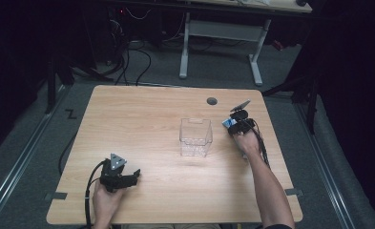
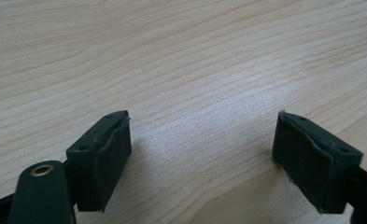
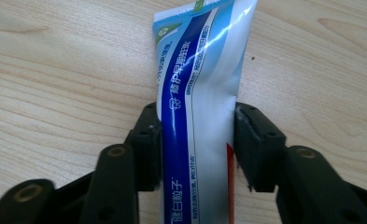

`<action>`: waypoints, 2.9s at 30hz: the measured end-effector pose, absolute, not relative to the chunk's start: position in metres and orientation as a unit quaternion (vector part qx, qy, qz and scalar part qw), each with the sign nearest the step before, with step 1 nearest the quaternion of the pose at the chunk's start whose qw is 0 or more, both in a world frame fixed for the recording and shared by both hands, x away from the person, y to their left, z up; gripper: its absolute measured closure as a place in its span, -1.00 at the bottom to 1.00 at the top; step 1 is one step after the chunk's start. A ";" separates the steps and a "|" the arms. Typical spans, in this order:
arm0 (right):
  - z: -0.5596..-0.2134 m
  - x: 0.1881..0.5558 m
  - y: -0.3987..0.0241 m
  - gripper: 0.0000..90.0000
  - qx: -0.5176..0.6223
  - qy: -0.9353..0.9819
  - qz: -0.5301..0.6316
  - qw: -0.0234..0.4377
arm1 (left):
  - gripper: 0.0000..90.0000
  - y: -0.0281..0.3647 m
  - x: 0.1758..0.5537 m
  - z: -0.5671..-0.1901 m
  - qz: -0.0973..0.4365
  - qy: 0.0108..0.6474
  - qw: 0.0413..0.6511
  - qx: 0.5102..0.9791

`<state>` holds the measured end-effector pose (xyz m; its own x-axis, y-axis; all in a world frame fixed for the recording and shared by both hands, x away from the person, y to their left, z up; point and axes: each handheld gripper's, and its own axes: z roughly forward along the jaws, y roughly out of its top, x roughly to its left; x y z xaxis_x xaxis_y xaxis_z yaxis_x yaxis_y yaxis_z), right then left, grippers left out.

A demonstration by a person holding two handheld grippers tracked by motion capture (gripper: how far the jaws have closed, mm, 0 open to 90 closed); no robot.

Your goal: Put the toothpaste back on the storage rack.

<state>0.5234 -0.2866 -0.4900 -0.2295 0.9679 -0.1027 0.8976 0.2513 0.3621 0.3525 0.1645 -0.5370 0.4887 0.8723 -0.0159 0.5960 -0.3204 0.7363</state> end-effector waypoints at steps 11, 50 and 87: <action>-0.490 0.524 -0.293 0.61 0.605 0.776 0.108 0.143 | -0.56 0.164 0.353 -0.537 0.197 0.465 0.351 0.788; -0.431 0.444 -0.298 0.61 0.526 0.785 0.295 0.138 | -0.55 0.164 0.352 -0.537 0.197 0.466 0.351 0.788; -0.402 0.373 -0.288 0.60 0.466 0.773 0.396 0.171 | -0.55 0.164 0.352 -0.537 0.197 0.466 0.350 0.788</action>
